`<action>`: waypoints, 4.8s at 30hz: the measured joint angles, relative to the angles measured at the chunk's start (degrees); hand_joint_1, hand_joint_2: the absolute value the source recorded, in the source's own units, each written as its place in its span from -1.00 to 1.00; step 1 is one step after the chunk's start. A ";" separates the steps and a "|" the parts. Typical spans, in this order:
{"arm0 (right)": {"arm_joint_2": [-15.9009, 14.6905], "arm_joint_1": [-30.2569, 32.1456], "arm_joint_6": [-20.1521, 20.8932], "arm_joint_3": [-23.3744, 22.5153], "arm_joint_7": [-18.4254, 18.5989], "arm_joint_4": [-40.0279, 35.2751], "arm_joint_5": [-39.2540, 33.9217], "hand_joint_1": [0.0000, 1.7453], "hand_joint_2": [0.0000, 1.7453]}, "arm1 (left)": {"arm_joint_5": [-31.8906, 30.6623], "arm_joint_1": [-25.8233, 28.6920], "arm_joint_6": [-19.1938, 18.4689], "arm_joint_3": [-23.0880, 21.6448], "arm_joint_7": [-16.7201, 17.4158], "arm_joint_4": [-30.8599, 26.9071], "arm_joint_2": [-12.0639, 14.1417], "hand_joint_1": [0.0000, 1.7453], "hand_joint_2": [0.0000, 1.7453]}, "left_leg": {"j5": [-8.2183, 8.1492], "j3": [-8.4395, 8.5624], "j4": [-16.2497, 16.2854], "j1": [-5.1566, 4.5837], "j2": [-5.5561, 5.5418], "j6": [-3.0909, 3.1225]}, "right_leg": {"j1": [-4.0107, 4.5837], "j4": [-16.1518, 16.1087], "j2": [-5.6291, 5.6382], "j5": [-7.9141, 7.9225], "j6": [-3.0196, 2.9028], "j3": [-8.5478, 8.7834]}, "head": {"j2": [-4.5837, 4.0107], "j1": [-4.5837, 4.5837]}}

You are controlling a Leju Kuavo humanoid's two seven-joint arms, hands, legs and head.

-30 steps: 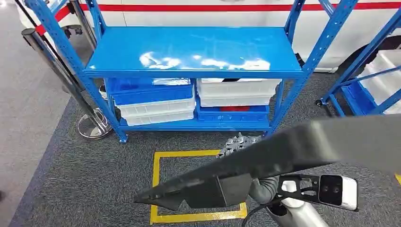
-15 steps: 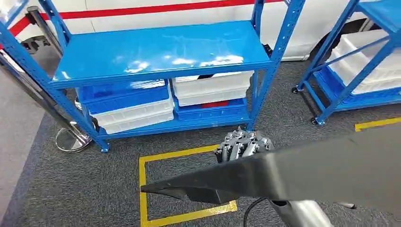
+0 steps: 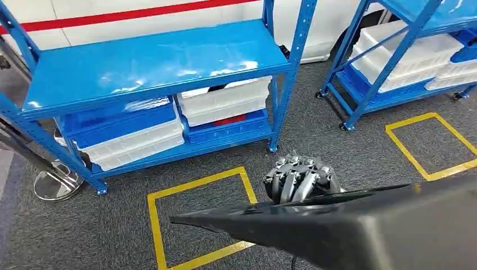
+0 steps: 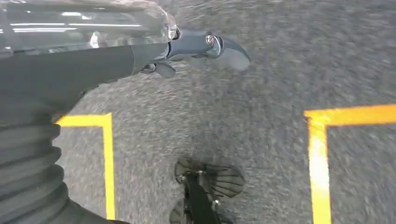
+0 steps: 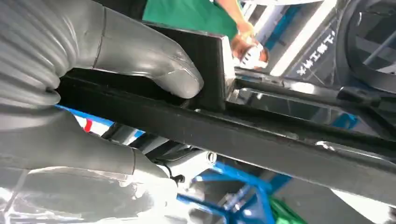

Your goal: Take the parts from the cabinet and place them on the table.

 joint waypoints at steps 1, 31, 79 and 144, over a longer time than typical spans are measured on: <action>0.07 -0.10 0.00 -0.20 0.00 -0.31 0.00 1.00 1.00 | 0.02 -0.02 -0.18 -0.09 -0.42 0.00 0.13 -1.00 1.00 | -0.15 -0.02 0.37 -0.20 0.32 -0.29 | 0.03 -1.06 0.22 0.78 -0.09 -0.15 | 0.00 0.00; 0.61 0.03 -7.06 1.55 0.02 -0.77 0.35 1.00 1.00 | 0.00 -0.02 0.17 0.07 -1.14 -0.50 2.61 -1.00 1.00 | -0.66 0.94 -0.39 -0.28 0.52 -0.03 | 0.29 -0.70 -1.59 0.67 0.16 -0.29 | 0.00 0.02; -6.54 8.56 -2.34 -1.09 0.00 -2.86 8.04 1.00 1.00 | 6.25 0.45 4.68 3.56 2.36 -0.52 -0.65 -1.00 1.00 | -0.45 -1.00 1.60 0.51 -7.82 -0.64 | -0.20 -0.49 9.86 0.64 -0.53 -0.46 | 0.00 0.00; -0.68 0.63 -3.72 0.44 2.95 -0.09 -2.14 1.00 1.00 | 2.23 -0.95 2.47 2.19 4.50 -0.94 2.65 -1.00 1.00 | 0.37 -2.08 1.87 0.35 -6.74 -0.33 | -0.08 -0.53 10.42 -0.01 -0.24 -0.15 | 0.00 0.00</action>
